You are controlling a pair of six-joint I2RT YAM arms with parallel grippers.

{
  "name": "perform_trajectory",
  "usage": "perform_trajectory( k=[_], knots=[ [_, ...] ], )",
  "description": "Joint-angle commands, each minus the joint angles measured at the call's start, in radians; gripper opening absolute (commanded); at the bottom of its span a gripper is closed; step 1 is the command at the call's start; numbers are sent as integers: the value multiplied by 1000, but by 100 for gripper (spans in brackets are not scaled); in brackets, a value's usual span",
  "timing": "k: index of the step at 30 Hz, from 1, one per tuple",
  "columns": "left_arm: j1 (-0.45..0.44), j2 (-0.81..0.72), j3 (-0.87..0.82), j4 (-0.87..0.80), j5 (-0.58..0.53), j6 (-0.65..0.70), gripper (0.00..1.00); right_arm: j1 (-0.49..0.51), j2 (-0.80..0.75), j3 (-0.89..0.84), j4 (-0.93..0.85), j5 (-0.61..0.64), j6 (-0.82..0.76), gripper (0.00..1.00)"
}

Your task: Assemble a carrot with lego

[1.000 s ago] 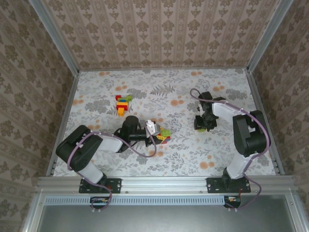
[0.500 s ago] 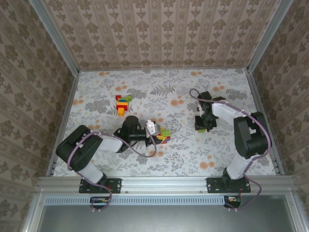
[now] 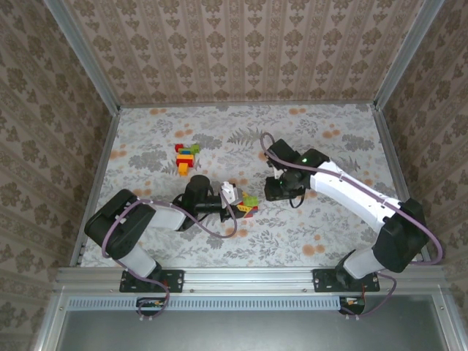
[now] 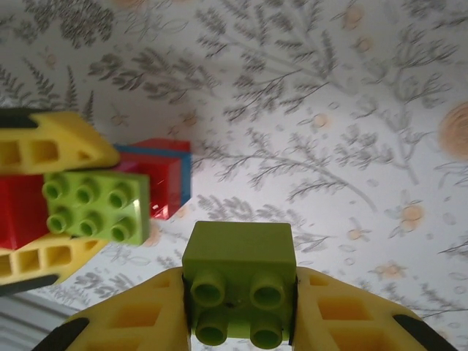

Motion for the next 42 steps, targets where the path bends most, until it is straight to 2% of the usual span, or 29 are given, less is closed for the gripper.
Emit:
perform_trajectory(
  k=[1,13,42],
  knots=[
    [-1,35,-9,-114,-41,33,19,45,29,20,16,0,122,27],
    [-1,33,-13,-108,-42,34,18,87,139,114,45,5,122,26],
    [-1,34,-12,-111,-48,34,18,111,176,134,-36,38,95,26]
  ],
)
